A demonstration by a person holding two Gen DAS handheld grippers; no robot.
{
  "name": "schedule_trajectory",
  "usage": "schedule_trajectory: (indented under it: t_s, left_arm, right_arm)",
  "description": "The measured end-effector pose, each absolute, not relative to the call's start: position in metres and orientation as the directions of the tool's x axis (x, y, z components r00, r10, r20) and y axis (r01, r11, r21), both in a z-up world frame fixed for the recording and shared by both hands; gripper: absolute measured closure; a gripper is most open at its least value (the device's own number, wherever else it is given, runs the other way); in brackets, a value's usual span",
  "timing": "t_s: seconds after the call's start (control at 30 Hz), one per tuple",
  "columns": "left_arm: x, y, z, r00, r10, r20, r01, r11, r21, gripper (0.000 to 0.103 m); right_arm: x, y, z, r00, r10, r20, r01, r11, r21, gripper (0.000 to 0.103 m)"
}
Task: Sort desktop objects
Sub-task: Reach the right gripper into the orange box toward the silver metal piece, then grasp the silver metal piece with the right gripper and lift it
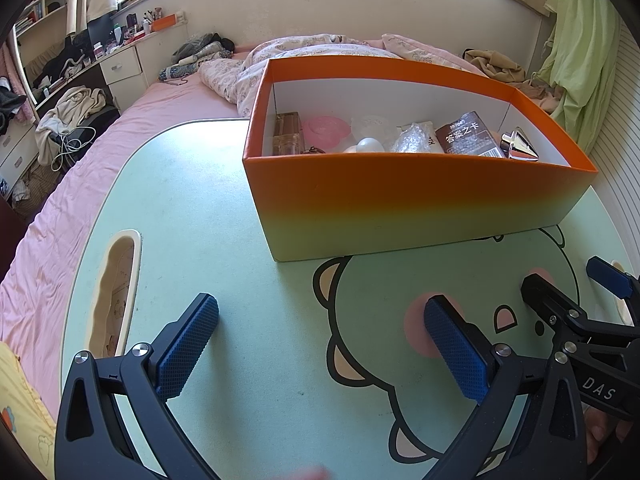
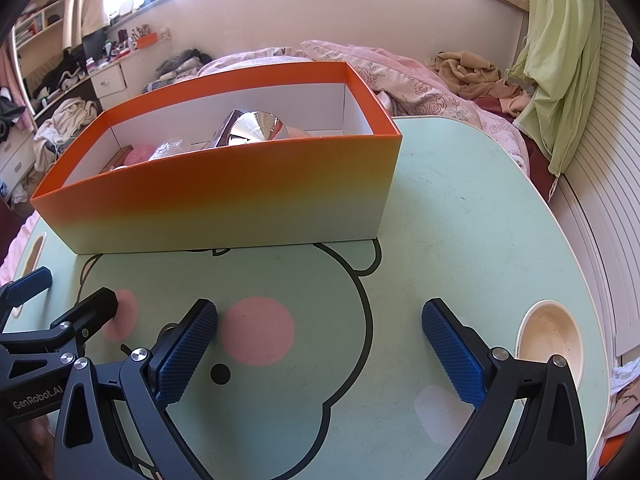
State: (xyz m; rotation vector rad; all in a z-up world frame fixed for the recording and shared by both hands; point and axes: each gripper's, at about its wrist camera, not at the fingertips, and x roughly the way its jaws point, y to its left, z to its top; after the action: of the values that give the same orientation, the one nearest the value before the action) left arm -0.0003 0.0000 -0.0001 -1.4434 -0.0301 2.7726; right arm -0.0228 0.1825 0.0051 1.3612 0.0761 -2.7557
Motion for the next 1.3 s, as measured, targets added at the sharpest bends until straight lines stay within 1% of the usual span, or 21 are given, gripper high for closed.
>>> schedule_trajectory:
  t_s: [0.13,0.2,0.33,0.4,0.5,0.53,0.6,0.63,0.67,0.7,0.73,0.77,0.8,0.83,0.87,0.9,0.93,1.0,1.17,1.3]
  left_arm:
    - [-0.004,0.0,-0.001,-0.571,0.022,-0.821,-0.004,-1.0,-0.024,0.0]
    - [-0.001,0.004,-0.002,-0.589,0.005,-0.808,-0.002,-1.0,-0.005,0.0]
    - [-0.001,-0.005,0.002,-0.58,0.014,-0.815,0.012,-1.0,-0.025,0.0]
    - [-0.001,-0.013,0.005,-0.584,0.037,-0.811,0.008,-0.999,-0.051,0.0]
    - [0.008,-0.028,0.018,-0.625,0.071,-0.777,0.015,-0.995,-0.103,0.0]
    - [0.011,-0.033,0.023,-0.637,0.072,-0.768,0.021,-0.994,-0.111,0.0]
    - [0.017,-0.042,0.031,-0.654,0.058,-0.754,0.035,-0.994,-0.107,0.0]
    - [0.019,-0.047,0.034,-0.662,0.046,-0.748,0.044,-0.994,-0.1,0.0]
    - [0.021,-0.049,0.037,-0.673,0.041,-0.738,0.05,-0.994,-0.1,0.0]
    - [0.023,-0.051,0.039,-0.686,0.037,-0.727,0.054,-0.993,-0.102,0.0]
    - [0.026,-0.054,0.043,-0.696,0.043,-0.717,0.052,-0.993,-0.11,0.0]
    - [0.028,-0.058,0.046,-0.705,0.05,-0.707,0.05,-0.992,-0.12,0.0]
    - [0.029,-0.058,0.05,-0.708,0.055,-0.705,0.047,-0.991,-0.124,0.0]
    - [0.031,-0.059,0.053,-0.712,0.061,-0.7,0.043,-0.991,-0.13,0.0]
    - [0.033,-0.061,0.057,-0.717,0.068,-0.694,0.038,-0.99,-0.136,0.0]
    - [0.031,-0.063,0.057,-0.718,0.068,-0.693,0.038,-0.99,-0.136,0.0]
    - [0.03,-0.064,0.058,-0.718,0.067,-0.693,0.038,-0.99,-0.135,0.0]
    - [0.03,-0.066,0.061,-0.717,0.069,-0.694,0.035,-0.99,-0.134,0.0]
    - [0.026,-0.064,0.061,-0.711,0.078,-0.699,0.04,-0.988,-0.151,0.0]
    - [0.026,-0.064,0.06,-0.71,0.09,-0.698,0.037,-0.985,-0.166,0.0]
  right_arm:
    - [-0.023,0.183,0.005,-0.619,-0.041,-0.785,0.082,-0.997,-0.012,0.001]
    - [-0.023,0.183,0.006,-0.625,-0.043,-0.779,0.082,-0.997,-0.011,0.001]
    - [-0.017,0.189,0.012,-0.646,-0.071,-0.76,0.075,-0.997,0.03,0.001]
    - [-0.01,0.193,0.018,-0.649,-0.089,-0.755,0.088,-0.995,0.041,0.001]
    - [0.006,0.201,0.036,-0.653,-0.133,-0.746,0.125,-0.99,0.068,0.002]
    - [0.006,0.203,0.045,-0.651,-0.172,-0.739,0.15,-0.984,0.097,0.003]
    - [0.01,0.212,0.067,-0.636,-0.314,-0.705,0.218,-0.949,0.226,0.004]
    - [0.009,0.215,0.077,-0.63,-0.38,-0.677,0.245,-0.925,0.291,0.004]
    - [0.004,0.217,0.09,-0.622,-0.466,-0.629,0.284,-0.883,0.373,0.004]
    - [-0.001,0.22,0.102,-0.61,-0.542,-0.577,0.32,-0.836,0.447,0.006]
    - [-0.009,0.22,0.108,-0.605,-0.559,-0.567,0.325,-0.823,0.465,0.012]
    - [-0.02,0.217,0.114,-0.603,-0.549,-0.579,0.315,-0.83,0.46,0.019]
    - [-0.036,0.209,0.12,-0.605,-0.505,-0.615,0.3,-0.861,0.412,0.032]
    - [-0.046,0.201,0.12,-0.601,-0.467,-0.648,0.288,-0.883,0.369,0.039]
    - [-0.057,0.194,0.119,-0.597,-0.428,-0.679,0.277,-0.904,0.326,0.041]
    - [-0.067,0.187,0.118,-0.59,-0.388,-0.708,0.266,-0.921,0.284,0.045]
    - [-0.074,0.184,0.113,-0.566,-0.378,-0.733,0.255,-0.925,0.281,0.048]
    - [-0.086,0.177,0.101,-0.504,-0.379,-0.776,0.234,-0.925,0.3,0.061]
    - [-0.102,0.177,0.081,-0.423,-0.373,-0.826,0.184,-0.928,0.325,0.062]
    - [-0.115,0.179,0.067,-0.386,-0.332,-0.861,0.149,-0.943,0.297,0.062]
